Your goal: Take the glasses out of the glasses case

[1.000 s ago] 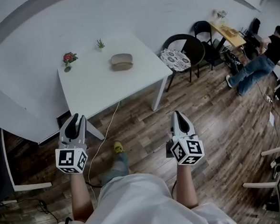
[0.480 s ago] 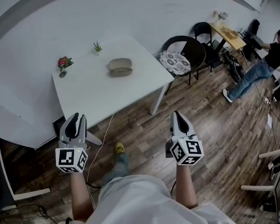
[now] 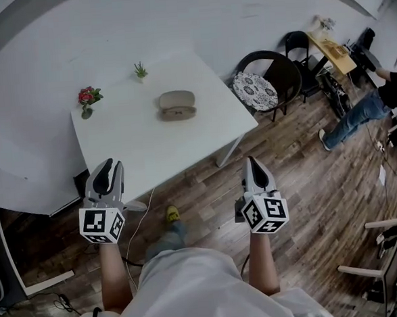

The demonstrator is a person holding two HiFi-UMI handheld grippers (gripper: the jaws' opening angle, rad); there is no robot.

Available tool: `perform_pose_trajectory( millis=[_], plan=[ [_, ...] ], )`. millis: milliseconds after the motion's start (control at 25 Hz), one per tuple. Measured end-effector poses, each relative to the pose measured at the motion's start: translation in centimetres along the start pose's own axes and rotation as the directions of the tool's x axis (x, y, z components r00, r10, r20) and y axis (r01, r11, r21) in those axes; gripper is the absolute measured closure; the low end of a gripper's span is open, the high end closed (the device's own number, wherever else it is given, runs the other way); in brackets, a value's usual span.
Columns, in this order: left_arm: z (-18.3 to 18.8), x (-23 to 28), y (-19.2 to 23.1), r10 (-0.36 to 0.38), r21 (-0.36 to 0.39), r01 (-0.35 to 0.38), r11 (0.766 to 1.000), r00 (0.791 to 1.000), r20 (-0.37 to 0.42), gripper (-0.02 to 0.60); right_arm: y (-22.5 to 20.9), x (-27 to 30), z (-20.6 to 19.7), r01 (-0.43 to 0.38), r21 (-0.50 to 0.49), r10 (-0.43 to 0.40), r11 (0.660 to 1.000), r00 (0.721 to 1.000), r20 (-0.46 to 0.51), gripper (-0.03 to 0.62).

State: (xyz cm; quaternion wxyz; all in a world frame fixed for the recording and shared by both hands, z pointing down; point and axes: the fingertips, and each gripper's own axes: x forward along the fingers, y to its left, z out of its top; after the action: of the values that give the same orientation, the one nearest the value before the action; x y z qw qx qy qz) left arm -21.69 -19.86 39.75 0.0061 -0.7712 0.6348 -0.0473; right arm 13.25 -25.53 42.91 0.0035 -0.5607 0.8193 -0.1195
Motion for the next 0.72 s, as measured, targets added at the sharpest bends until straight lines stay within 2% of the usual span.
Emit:
perform_pose_trajectory(
  millis=[360, 720],
  plan=[
    [0.5, 9.7, 5.5, -0.058, -0.004, 0.058, 0.998, 0.998, 0.002, 0.494, 0.5, 9.7, 1.5, 0.039, -0.006, -0.039, 0.999, 0.999, -0.011, 0.591],
    [-0.1, 15.6, 7.5, -0.135, -0.013, 0.135, 0.991, 0.991, -0.002, 0.494, 0.1, 13.8, 2.0, 0.096, 0.002, -0.096, 0.995, 0.995, -0.01, 0.591]
  ],
)
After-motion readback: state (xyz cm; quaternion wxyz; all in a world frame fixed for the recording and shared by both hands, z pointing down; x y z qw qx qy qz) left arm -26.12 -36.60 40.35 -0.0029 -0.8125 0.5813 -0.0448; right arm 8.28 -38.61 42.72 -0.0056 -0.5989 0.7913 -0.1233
